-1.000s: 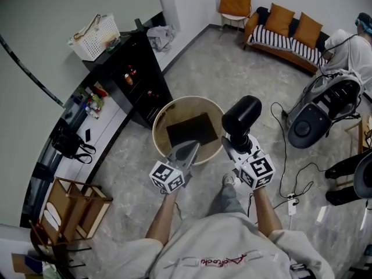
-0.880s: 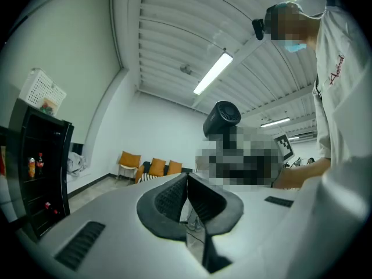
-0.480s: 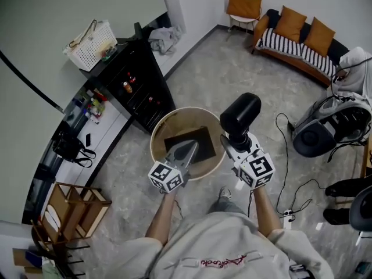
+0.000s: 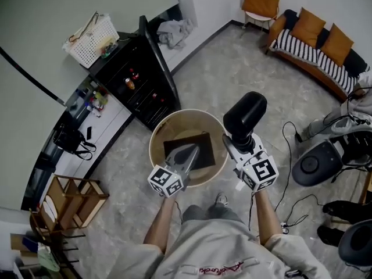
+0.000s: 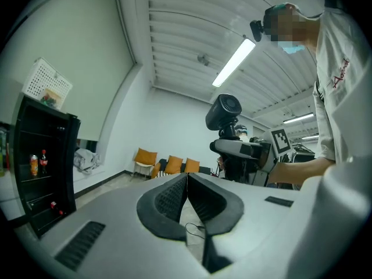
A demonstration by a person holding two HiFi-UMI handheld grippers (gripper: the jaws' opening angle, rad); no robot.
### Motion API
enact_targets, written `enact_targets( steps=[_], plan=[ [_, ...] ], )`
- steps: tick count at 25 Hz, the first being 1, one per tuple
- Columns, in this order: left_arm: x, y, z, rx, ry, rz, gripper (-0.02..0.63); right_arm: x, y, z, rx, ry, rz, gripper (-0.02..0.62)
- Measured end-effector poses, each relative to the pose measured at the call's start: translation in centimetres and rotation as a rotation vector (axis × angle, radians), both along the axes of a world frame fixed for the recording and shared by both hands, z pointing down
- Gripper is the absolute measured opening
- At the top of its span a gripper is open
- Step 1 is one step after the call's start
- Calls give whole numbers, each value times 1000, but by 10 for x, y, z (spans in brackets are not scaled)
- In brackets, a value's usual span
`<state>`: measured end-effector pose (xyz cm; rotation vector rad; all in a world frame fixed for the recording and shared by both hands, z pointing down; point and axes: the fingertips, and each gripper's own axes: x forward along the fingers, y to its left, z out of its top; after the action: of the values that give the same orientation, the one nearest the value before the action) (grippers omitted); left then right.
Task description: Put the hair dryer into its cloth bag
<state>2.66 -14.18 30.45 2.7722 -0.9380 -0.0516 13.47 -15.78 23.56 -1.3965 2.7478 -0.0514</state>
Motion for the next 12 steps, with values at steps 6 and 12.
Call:
enact_targets(
  steps=[6, 12],
  plan=[
    [-13, -22, 23, -50, -1, -40, 32, -2, -38, 15, -18, -9, -18, 181],
    [-25, -40, 42, -86, 6, -45, 32, -12, -70, 27, -42, -12, -13, 181]
  ],
)
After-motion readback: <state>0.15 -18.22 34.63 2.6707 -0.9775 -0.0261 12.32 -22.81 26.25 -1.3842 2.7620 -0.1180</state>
